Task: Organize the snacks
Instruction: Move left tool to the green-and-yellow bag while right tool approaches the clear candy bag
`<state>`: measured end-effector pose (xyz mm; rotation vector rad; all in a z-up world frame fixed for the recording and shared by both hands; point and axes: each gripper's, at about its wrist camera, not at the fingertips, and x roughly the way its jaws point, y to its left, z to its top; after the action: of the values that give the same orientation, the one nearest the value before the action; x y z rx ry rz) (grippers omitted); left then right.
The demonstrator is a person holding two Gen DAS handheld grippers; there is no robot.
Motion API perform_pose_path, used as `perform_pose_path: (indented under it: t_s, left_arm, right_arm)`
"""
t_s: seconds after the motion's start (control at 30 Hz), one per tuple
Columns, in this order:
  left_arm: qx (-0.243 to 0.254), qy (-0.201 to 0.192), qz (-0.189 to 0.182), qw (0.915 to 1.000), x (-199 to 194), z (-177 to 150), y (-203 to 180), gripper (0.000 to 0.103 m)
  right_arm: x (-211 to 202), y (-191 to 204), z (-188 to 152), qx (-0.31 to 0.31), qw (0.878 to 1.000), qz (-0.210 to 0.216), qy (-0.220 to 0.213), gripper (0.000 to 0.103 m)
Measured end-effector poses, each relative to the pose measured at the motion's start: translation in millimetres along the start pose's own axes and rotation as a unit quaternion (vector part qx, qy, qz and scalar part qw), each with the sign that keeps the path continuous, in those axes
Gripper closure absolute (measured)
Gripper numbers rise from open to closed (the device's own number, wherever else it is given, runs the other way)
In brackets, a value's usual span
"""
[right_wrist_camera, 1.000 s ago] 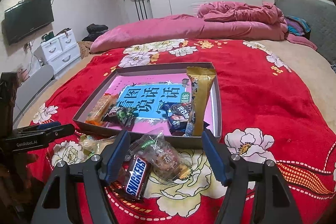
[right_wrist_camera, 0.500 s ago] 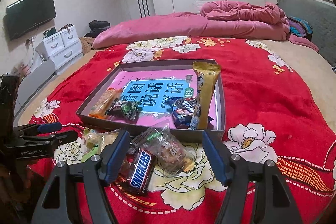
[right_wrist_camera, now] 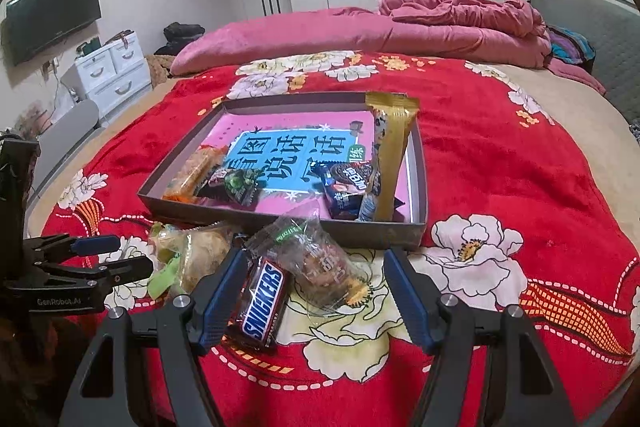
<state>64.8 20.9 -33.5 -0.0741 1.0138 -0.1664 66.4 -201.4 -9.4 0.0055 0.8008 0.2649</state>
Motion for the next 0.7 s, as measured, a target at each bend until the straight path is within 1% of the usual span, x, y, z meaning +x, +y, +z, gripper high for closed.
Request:
perform_pose_path:
  t_s: [0.1,0.5,0.7]
  left_arm:
    - [-0.004,0.001,-0.002,1.0,2,1,0,0.024]
    - [-0.032,0.012,-0.015,0.9993,14,7,7,0.025]
    - [-0.047,0.013,-0.021,0.9986,19,10,10,0.024]
  right_arm:
    - [4,-1,-1,0.001,1.0,-0.001,0.009,0.033]
    - [37,-15,-4,0.023,0.997,0.003,0.067,0.033]
    - [48,-13,-3,0.005,0.997,-0.002,0.08,0.033]
